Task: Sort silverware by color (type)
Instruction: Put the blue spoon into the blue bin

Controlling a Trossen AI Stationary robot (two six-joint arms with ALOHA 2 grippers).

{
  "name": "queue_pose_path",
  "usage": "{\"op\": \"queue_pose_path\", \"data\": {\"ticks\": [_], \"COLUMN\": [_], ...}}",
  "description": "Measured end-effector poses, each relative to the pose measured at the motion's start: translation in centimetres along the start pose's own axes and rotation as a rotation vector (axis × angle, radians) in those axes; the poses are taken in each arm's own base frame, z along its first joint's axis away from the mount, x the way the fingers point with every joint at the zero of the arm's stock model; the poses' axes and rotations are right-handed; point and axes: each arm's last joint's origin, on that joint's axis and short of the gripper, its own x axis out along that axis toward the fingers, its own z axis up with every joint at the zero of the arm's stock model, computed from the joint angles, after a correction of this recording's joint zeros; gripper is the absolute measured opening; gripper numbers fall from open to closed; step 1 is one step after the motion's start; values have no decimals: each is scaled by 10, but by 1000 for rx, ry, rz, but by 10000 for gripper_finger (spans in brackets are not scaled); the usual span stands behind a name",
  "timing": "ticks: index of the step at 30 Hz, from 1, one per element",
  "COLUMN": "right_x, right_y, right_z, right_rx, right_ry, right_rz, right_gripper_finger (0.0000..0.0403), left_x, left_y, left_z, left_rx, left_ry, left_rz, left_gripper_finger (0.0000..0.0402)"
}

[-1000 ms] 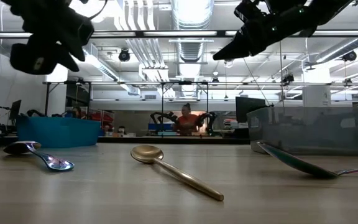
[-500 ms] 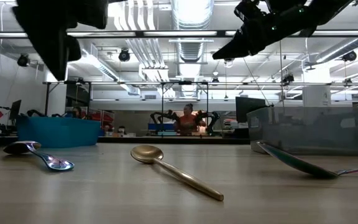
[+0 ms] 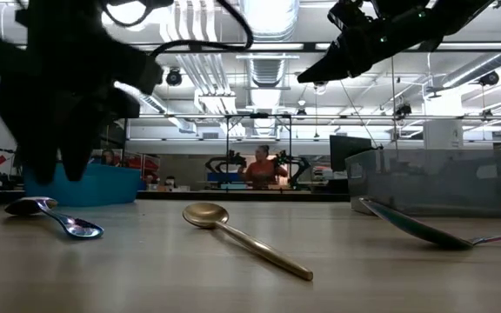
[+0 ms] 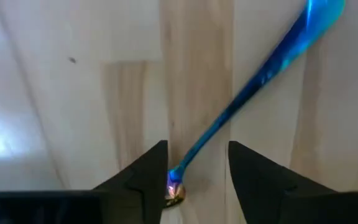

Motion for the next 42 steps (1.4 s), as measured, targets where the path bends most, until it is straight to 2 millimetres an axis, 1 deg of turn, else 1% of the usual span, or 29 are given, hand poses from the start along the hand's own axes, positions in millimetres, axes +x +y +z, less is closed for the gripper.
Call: {"op": "queue_pose_path", "data": {"ticks": [4,8,14,21,24,26,29,32,33,38,40,42], "right_x": [0,0,0,0,0,0,0,0,0,0,0,0], "right_y": [0,0,0,0,0,0,0,0,0,0,0,0], "right_z": [0,0,0,0,0,0,0,0,0,0,0,1], "right_rx": [-2,-4,-5,-3,-3,-4,-7,-15,-15,-15,-14,-12], "right_ry": [0,0,0,-1,-2,-2,-3,-3,-3,-3,-3,-5], "right_rz": [0,0,0,0,-1,-1,-1,-1,-1,-1,-1,-2], "right_gripper_finger": [82,82,82,82,82,82,82,82,82,82,82,82], "left_x": [12,17,28,39,40,40,40,39,39,37,36,29], "left_y": [-7,-9,-10,-12,-12,-12,-12,-11,-11,-8,-4,0], "left_z": [-2,-1,1,3,2,2,3,3,3,2,1,1], "left_rx": [62,83,83,135,165,179,193,192,189,192,196,200], "left_ry": [53,62,85,76,73,69,65,63,62,47,33,-4], "left_rz": [17,23,34,31,28,29,26,22,23,88,168,277], "left_gripper_finger": [169,175,163,145,128,109,68,18,10,5,4,3]}}
